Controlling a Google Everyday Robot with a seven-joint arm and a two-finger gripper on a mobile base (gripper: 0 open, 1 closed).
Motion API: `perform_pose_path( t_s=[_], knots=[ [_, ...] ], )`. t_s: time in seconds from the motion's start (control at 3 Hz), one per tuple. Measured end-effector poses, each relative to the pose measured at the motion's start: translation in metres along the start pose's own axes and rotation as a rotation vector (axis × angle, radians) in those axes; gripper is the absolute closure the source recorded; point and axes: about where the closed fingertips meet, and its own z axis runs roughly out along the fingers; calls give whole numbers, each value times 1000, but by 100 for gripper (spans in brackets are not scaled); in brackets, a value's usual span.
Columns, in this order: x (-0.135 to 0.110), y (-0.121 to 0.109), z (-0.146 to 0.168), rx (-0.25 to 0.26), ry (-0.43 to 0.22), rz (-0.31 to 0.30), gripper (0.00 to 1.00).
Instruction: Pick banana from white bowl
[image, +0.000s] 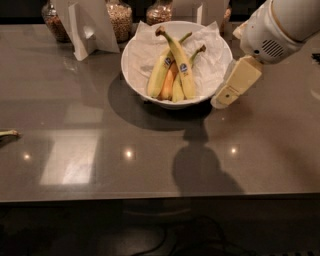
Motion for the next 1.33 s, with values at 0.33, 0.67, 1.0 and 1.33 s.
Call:
perform_pose_path(
  t_s=[0.33, 0.67, 1.0, 1.33],
  knots=[
    [-29, -27, 18, 49, -127, 33, 0],
    [-34, -33, 18, 73, -148, 35, 0],
    [-35, -34, 18, 84, -146, 30, 0],
    [-40, -46, 42, 103, -166, 25, 0]
  ],
)
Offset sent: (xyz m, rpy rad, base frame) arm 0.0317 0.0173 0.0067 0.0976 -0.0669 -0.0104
